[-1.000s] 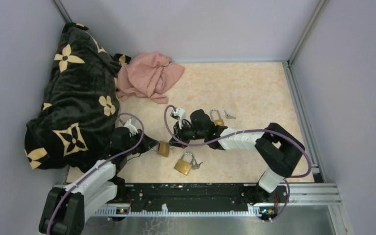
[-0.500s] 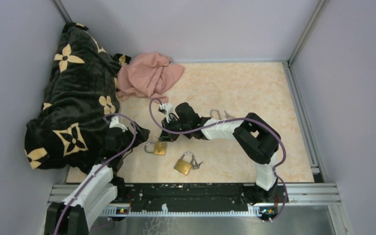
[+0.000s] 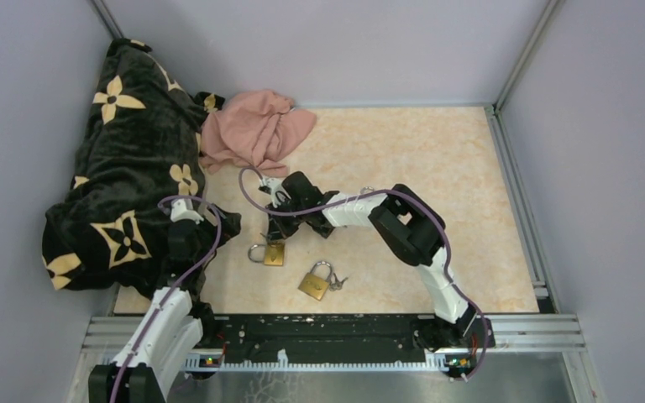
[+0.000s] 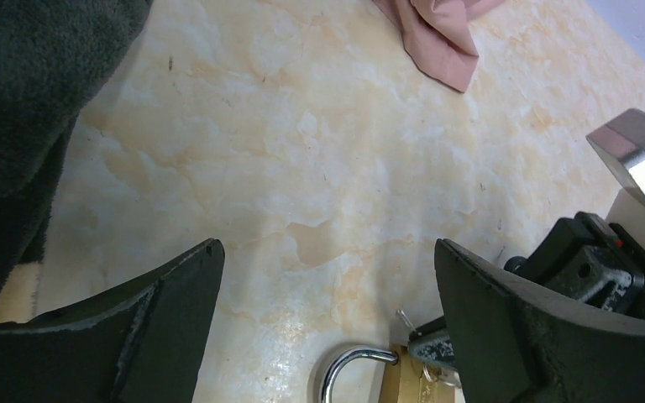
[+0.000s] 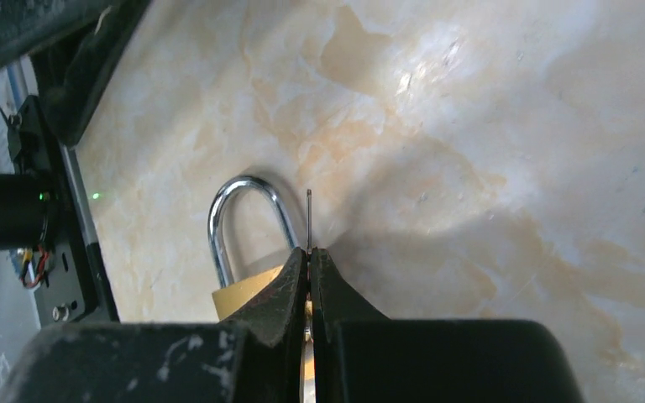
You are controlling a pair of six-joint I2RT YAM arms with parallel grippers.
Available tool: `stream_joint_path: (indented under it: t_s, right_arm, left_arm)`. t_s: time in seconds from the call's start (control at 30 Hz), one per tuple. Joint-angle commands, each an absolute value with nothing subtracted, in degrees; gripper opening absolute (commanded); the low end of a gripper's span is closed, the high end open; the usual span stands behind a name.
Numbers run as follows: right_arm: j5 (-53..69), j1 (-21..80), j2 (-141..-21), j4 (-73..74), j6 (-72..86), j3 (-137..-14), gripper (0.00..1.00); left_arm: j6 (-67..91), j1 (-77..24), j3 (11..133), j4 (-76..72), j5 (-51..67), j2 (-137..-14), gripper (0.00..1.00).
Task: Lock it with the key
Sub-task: Place the key at the center of the board, then reset both arms
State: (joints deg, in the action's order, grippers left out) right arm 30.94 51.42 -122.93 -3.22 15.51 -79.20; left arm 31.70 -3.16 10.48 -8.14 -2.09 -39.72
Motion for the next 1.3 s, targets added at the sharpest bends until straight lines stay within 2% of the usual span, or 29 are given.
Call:
stream_joint_path:
  t_s: [0.0,0.13,0.37,0.4,0.47,0.5,0.6,0.73,0.9,1.07,1.27]
  right_arm:
    - [30.06,50.89,-125.86,-1.04,13.69,-84.22,0.01]
    - [29.39,50.90,-127.09,-0.14,13.14,-85.88,0.14]
    - [25.14,50.52,-122.99,6.58,8.39,-89.52,0.52]
    - [24.04,50.22,-121.45,7.15,7.95,-89.56,0.61]
    - [22.82,49.39,-117.88,7.90,7.44,-89.00,0.95]
    - [22.69,48.73,-115.82,7.91,7.39,-88.48,0.98]
    - [22.35,45.97,-108.40,6.58,7.82,-84.53,0.98]
    - [17.18,40.79,-94.75,2.02,12.09,-73.33,0.98]
    - [2.24,30.37,-77.10,0.94,19.40,-52.95,0.98]
    - [-11.98,16.97,-64.18,7.71,23.90,-38.61,0.98]
    - [-22.90,14.48,-50.20,8.03,25.43,-26.75,0.98]
  left_arm:
    - [31.68,-2.81,9.43,-10.77,-0.73,-39.29,0.99]
    - [31.82,-2.72,9.24,-11.16,-0.39,-39.41,0.99]
    - [31.49,-2.72,9.14,-11.58,-0.27,-39.56,0.99]
    - [31.47,-2.72,9.16,-11.64,-0.26,-39.55,0.99]
    - [31.46,-2.64,9.15,-11.82,-0.27,-39.46,0.99]
    - [31.46,-2.64,9.11,-11.90,-0.27,-39.43,0.99]
    - [31.40,-2.59,9.05,-12.11,-0.32,-39.29,0.99]
    - [31.38,-2.50,8.89,-12.37,-0.33,-39.15,0.99]
    - [31.07,-2.37,8.79,-13.22,1.60,-39.02,0.99]
    - [30.06,-2.30,8.92,-14.38,3.67,-38.95,0.99]
    - [24.82,-2.30,10.34,-16.19,7.43,-39.34,0.99]
